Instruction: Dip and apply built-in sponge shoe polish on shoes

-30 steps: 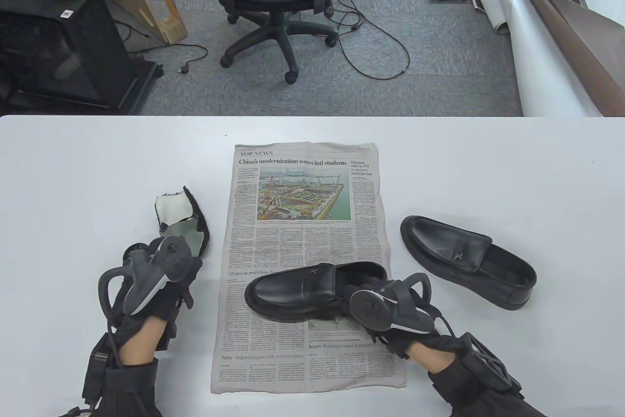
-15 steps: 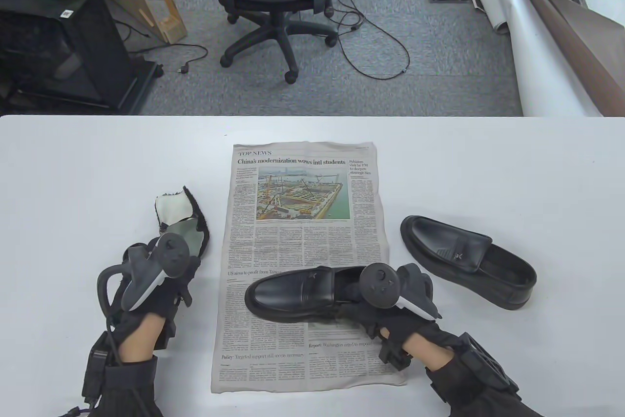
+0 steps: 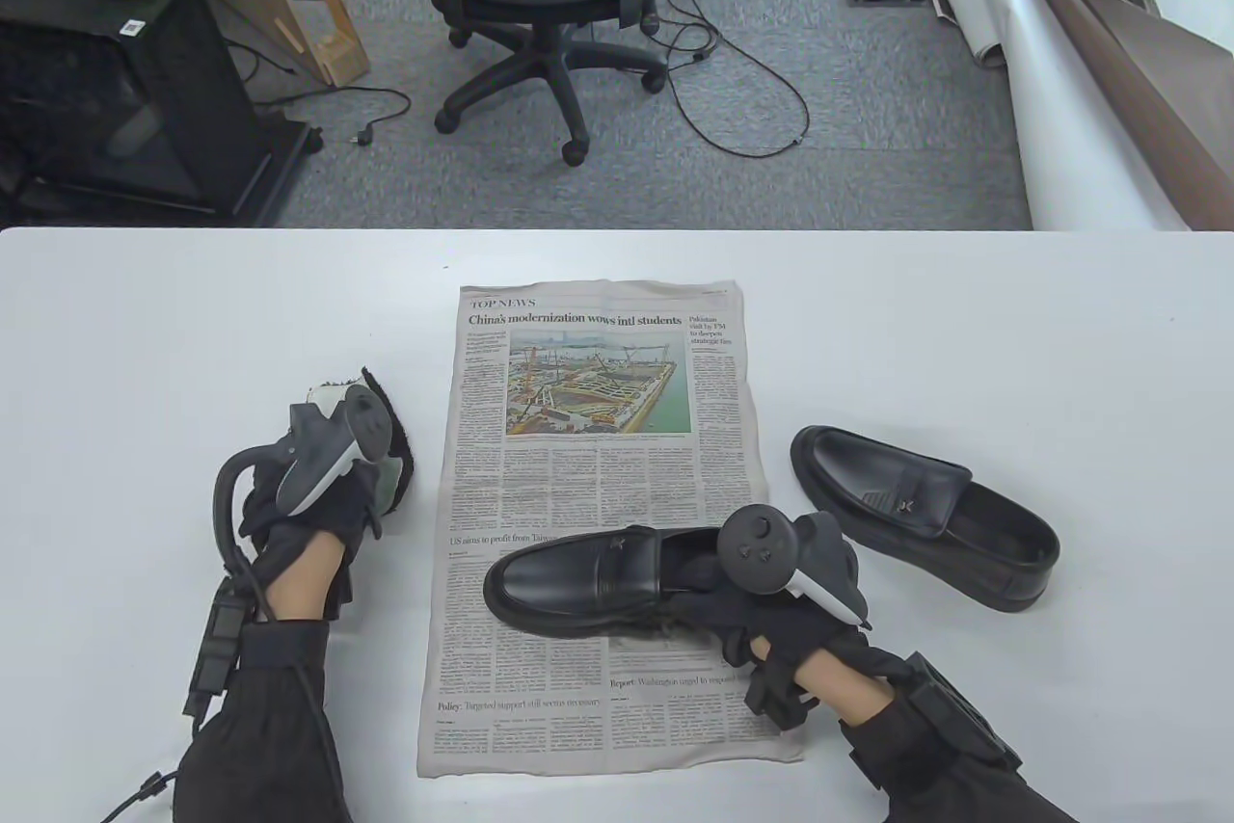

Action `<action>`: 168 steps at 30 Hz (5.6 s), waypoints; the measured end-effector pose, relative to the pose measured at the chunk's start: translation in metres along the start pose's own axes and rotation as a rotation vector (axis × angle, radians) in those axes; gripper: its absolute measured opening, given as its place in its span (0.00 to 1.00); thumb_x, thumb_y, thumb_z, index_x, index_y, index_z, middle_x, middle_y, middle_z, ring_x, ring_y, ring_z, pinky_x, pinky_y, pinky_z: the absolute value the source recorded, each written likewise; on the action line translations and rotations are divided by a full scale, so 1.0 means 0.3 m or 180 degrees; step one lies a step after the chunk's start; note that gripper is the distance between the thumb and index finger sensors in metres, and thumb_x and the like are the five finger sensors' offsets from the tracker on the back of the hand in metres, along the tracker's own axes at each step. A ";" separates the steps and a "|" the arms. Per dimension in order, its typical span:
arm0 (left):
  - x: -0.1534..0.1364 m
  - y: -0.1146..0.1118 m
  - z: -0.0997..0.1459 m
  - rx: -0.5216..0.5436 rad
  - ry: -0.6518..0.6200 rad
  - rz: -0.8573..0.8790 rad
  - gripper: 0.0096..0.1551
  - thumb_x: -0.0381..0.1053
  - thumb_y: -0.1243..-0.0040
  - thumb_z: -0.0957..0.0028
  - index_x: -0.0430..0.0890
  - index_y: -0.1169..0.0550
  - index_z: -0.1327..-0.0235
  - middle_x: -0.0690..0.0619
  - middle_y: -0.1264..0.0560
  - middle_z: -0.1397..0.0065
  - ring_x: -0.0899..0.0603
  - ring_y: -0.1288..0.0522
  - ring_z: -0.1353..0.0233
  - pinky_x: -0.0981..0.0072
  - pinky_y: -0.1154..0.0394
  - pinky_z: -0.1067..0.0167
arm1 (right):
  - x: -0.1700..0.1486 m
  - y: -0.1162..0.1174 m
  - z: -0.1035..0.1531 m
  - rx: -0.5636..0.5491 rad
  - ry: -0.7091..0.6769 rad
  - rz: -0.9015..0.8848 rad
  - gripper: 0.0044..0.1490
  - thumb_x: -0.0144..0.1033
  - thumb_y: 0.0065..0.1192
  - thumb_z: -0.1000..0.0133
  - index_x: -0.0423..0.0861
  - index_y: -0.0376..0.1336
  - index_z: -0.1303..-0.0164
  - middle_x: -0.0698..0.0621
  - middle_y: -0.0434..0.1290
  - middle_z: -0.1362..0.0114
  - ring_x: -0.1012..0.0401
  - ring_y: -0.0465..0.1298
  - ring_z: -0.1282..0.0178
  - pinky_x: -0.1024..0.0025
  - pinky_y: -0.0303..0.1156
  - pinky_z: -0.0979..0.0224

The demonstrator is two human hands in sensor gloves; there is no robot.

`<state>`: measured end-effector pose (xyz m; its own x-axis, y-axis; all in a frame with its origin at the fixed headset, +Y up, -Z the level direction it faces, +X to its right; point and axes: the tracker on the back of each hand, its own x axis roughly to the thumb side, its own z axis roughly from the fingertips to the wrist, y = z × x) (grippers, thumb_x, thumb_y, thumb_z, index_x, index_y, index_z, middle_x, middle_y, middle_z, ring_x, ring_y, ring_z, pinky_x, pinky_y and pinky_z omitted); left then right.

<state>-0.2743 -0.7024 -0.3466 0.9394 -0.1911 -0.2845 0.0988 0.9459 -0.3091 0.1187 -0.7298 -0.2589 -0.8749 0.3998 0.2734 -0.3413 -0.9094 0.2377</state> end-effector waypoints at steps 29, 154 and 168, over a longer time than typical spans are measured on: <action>0.183 0.126 0.166 0.0318 -0.1046 0.0382 0.23 0.55 0.36 0.49 0.58 0.25 0.40 0.54 0.15 0.46 0.57 0.13 0.63 0.56 0.18 0.42 | -0.017 0.008 -0.005 0.0023 -0.0137 -0.0104 0.32 0.55 0.69 0.58 0.48 0.77 0.51 0.48 0.85 0.53 0.73 0.88 0.88 0.73 0.88 0.64; 0.446 -0.024 0.310 0.0262 -0.1473 -0.0473 0.29 0.61 0.31 0.56 0.57 0.21 0.40 0.57 0.13 0.62 0.56 0.16 0.74 0.54 0.18 0.42 | -0.011 0.015 -0.004 0.0010 -0.0194 0.0037 0.29 0.55 0.68 0.58 0.51 0.78 0.54 0.50 0.85 0.53 0.73 0.88 0.87 0.73 0.88 0.63; 0.475 0.048 0.288 0.0002 -0.2124 0.0572 0.31 0.61 0.30 0.56 0.59 0.23 0.38 0.57 0.13 0.61 0.56 0.17 0.73 0.54 0.19 0.41 | -0.012 0.015 -0.007 -0.0001 -0.0222 0.0031 0.29 0.55 0.68 0.58 0.50 0.78 0.54 0.49 0.85 0.53 0.73 0.88 0.87 0.73 0.88 0.64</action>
<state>-0.1105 -0.6934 -0.3131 0.9423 0.1706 0.2880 -0.0773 0.9480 -0.3088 0.1197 -0.7357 -0.2607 -0.8521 0.3980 0.3400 -0.3331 -0.9133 0.2343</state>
